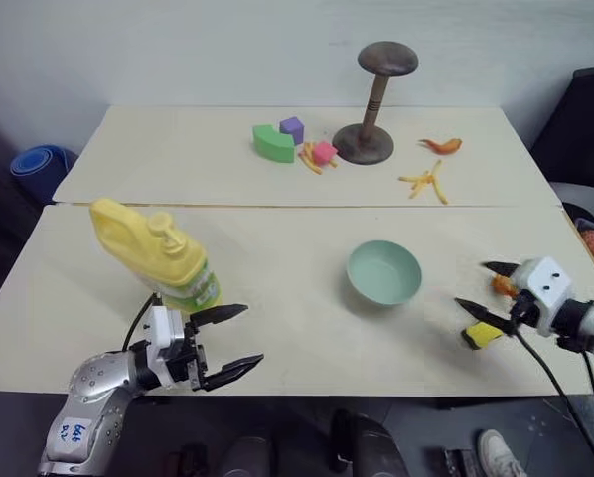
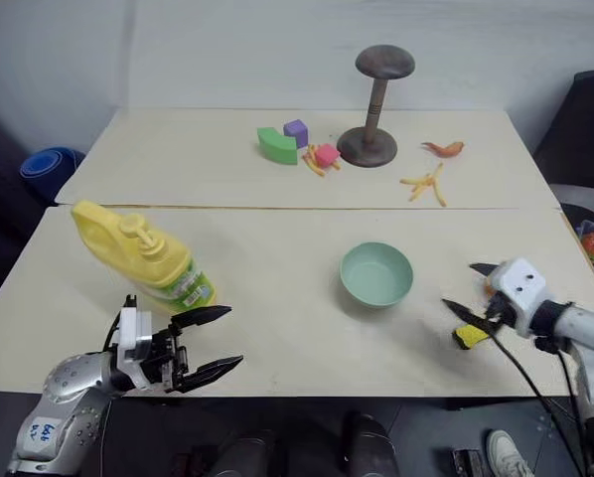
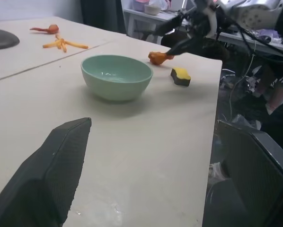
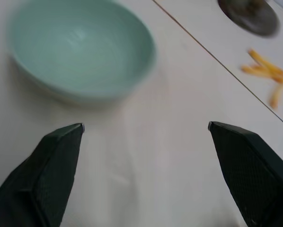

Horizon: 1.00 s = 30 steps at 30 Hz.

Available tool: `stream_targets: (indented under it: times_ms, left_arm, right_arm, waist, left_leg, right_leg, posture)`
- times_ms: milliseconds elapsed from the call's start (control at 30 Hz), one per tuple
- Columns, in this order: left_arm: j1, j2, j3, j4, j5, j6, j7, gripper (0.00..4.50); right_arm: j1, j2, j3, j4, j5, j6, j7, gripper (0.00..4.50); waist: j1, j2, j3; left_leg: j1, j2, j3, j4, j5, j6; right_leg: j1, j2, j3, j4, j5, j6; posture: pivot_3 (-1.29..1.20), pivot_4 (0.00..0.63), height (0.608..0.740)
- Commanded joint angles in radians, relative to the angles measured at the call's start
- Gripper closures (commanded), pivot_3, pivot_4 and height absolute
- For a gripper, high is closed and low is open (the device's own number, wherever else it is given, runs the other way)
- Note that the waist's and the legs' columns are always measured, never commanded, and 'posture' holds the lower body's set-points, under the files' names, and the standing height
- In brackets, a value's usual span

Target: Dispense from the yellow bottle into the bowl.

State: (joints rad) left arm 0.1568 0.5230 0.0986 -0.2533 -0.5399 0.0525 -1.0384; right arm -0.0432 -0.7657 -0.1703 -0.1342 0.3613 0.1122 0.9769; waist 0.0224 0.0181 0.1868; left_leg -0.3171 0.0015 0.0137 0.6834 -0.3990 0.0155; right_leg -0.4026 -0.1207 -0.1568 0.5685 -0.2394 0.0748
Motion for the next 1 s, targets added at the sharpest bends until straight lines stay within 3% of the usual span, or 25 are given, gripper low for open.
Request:
stream_targets:
  times_ms: [33, 300, 400, 767, 933, 1000]
  left_arm:
    - [0.005, -0.003, 0.010, -0.002, 0.013, -0.022, 0.014, 0.00]
    - [0.006, 0.000, 0.023, -0.018, 0.025, -0.024, 0.047, 0.00]
    - [0.018, -0.003, 0.030, -0.029, 0.027, -0.028, 0.061, 0.00]
    - [0.159, -0.045, 0.162, -0.125, -0.031, -0.017, 0.193, 0.00]
    - [0.268, -0.103, 0.284, -0.230, -0.195, 0.058, 0.292, 0.00]
    - [0.299, -0.111, 0.369, -0.270, -0.323, 0.092, 0.337, 0.71]
  right_arm:
    - [0.001, 0.055, 0.092, -0.125, -0.024, 0.087, -0.079, 0.06]
    - [-0.160, 0.211, 0.295, 0.003, -0.228, 0.217, -0.285, 0.06]
    - [-0.203, 0.237, 0.322, 0.071, -0.276, 0.232, -0.322, 0.66]
    - [-0.265, 0.243, 0.361, 0.086, -0.304, 0.156, -0.257, 4.34]
    - [-0.319, 0.214, 0.370, 0.065, -0.279, 0.110, -0.143, 4.43]
    - [-0.362, 0.184, 0.395, 0.037, -0.268, 0.079, -0.048, 4.50]
  waist:
    - [0.005, 0.000, 0.000]
    - [0.002, -0.001, -0.001]
    - [0.000, -0.001, -0.001]
    - [-0.011, -0.002, -0.001]
    - [-0.011, -0.003, -0.001]
    - [-0.011, -0.003, -0.001]
  left_leg:
    - [0.000, 0.000, 0.000, 0.000, 0.000, 0.000]
    - [-0.002, -0.006, -0.001, 0.001, 0.001, 0.002]
    - [-0.002, -0.006, -0.001, 0.001, 0.001, 0.002]
    - [-0.002, -0.006, -0.001, 0.001, 0.001, 0.003]
    - [-0.002, -0.005, -0.001, 0.001, 0.001, 0.003]
    - [-0.002, -0.005, -0.001, 0.001, 0.001, 0.003]
  right_leg:
    - [0.000, 0.000, 0.000, 0.000, 0.000, 0.000]
    - [-0.007, -0.006, -0.001, 0.001, 0.001, 0.001]
    - [-0.007, -0.005, -0.001, 0.001, 0.001, 0.001]
    - [-0.007, -0.005, -0.001, 0.005, 0.001, 0.001]
    - [-0.008, -0.005, -0.001, 0.003, 0.001, 0.001]
    - [-0.008, -0.005, 0.000, 0.002, 0.001, 0.001]
  posture:
    - [0.00, 0.150, 0.740]
    - [0.00, 0.150, 0.740]
    - [0.00, 0.150, 0.740]
    - [0.00, 0.150, 0.740]
    - [0.00, 0.150, 0.740]
    - [0.00, 0.150, 0.740]
